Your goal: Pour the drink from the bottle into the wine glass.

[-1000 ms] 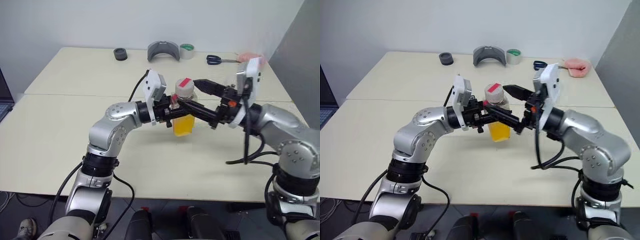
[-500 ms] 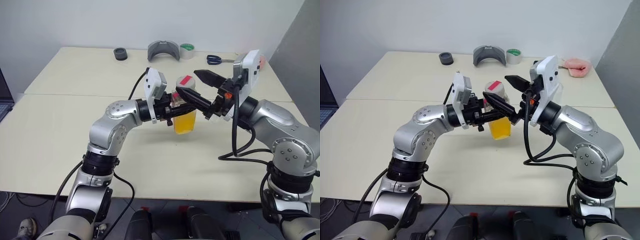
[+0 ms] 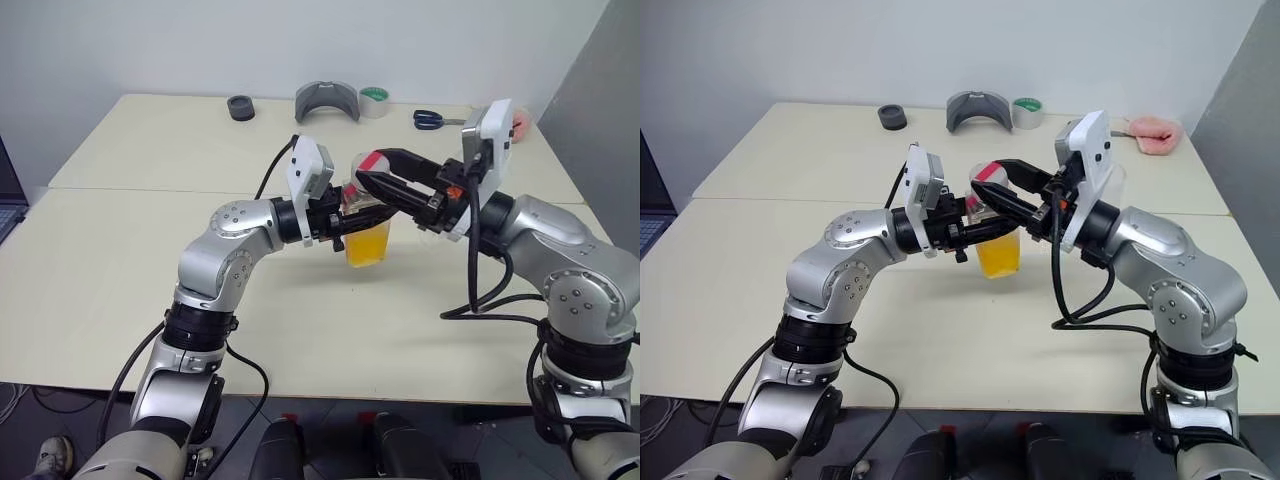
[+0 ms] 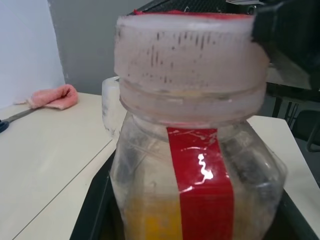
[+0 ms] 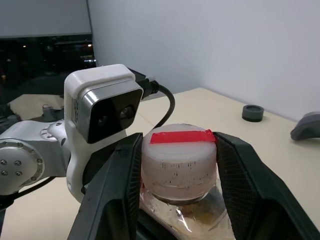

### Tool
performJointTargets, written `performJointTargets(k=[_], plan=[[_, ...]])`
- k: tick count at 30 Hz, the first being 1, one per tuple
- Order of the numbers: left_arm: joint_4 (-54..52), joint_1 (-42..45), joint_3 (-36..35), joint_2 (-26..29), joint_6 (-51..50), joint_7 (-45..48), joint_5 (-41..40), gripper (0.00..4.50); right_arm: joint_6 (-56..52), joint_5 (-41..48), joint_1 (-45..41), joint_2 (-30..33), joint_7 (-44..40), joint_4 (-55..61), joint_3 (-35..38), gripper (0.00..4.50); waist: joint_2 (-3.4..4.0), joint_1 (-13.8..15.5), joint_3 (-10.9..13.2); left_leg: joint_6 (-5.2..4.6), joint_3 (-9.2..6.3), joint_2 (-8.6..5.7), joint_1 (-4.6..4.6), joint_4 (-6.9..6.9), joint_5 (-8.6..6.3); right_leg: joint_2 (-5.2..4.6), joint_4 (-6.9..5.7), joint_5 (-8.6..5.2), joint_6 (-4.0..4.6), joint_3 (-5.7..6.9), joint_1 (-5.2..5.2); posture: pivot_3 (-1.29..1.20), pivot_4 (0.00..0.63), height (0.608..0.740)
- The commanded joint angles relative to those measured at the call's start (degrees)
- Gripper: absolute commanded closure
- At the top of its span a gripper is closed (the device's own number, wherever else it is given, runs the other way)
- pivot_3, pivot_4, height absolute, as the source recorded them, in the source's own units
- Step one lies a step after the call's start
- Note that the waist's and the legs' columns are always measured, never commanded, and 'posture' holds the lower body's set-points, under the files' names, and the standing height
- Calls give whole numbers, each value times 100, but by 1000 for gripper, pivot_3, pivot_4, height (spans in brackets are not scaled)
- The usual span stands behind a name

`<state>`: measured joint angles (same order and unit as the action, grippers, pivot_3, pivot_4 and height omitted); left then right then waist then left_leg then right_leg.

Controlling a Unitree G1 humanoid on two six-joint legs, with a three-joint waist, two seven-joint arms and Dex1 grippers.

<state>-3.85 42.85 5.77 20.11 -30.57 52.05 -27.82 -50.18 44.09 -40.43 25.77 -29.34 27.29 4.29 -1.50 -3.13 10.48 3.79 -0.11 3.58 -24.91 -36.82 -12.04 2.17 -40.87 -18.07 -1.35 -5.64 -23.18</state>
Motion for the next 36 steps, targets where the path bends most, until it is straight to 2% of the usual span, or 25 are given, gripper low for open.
performJointTargets(k=[1, 6, 9, 13, 15, 16, 20, 21, 27, 33, 36], plan=[[-284, 72, -77, 60, 47, 129, -138, 2757, 322, 273, -327, 316, -1248, -585, 10, 2666, 0, 0, 0, 0, 1, 0, 0, 0, 0, 0, 1, 0, 0, 0, 0, 0, 150, 740], [-255, 158, -69, 129, 10, 247, -136, 2757, 882, -32, -885, 746, -3301, -2067, -498, 2666, 1, -7, 1, -1, 3, 0, 2, -1, 0, 1, 3, 1, 1, 0, 0, 0, 150, 740], [-312, 168, -69, 170, -68, 255, -166, 2757, 1490, -507, -1553, 591, -4135, -3368, -843, 2666, 2, -38, 2, -1, 2, 1, 4, 0, 0, 3, 1, 1, 2, 0, 0, 0, 150, 740], [-473, 120, -64, 204, -200, 219, -232, 2757, 2042, -979, -2085, 410, -4795, -4438, -1059, 2666, 3, -24, 2, -1, 0, 3, 5, 0, 0, 4, 0, 2, 3, 2, 0, 0, 150, 740], [-508, 106, -74, 214, -231, 209, -242, 2757, 1991, -1008, -2218, 403, -4993, -4650, -1054, 1939, 3, -10, 2, -1, 1, 1, 2, -1, 0, 1, 1, 2, 3, 3, 0, 0, 150, 740], [-512, 106, -79, 214, -240, 208, -241, 2757, 1917, -1006, -2251, 417, -5059, -4691, -1041, 1736, 3, -5, 3, 0, 2, 0, 2, -1, 0, -1, 2, 2, 3, 3, 0, 0, 150, 740], [-526, 84, -99, 218, -252, 182, -239, 2757, 1577, -921, -2079, 726, -5349, -4326, -973, 348, 3, 42, 3, 0, 5, -3, -2, -1, 0, -11, 4, 2, 3, 6, 0, 0, 150, 740], [-514, 88, -96, 212, -241, 183, -240, 2757, 1432, -859, -2006, 833, -5353, -4151, -929, 16, 4, 50, 3, 0, 5, -3, -2, -1, 0, -12, 5, 2, 4, 6, 0, 0, 150, 740], [-368, 140, -88, 146, -134, 198, -218, 2757, 699, -426, -1601, 1224, -4805, -3076, -421, 16, 6, 63, 4, 0, 8, -3, 0, -2, 0, -11, 3, 2, 3, 2, 0, 0, 150, 740], [-298, 109, -73, 74, -65, 226, -184, 2757, 196, -94, -1092, 1211, -3510, -1896, 269, 16, 5, 58, 4, 0, 3, -1, 0, -3, 0, -5, 1, 1, 3, 4, 1, 0, 150, 740], [-273, 106, -72, 48, -40, 223, -169, 2757, 66, -87, -698, 1063, -2726, -1208, 381, 16, 5, 57, 4, 0, 4, -1, 0, -2, 0, -5, 1, 1, 3, 2, 0, 0, 150, 740]])
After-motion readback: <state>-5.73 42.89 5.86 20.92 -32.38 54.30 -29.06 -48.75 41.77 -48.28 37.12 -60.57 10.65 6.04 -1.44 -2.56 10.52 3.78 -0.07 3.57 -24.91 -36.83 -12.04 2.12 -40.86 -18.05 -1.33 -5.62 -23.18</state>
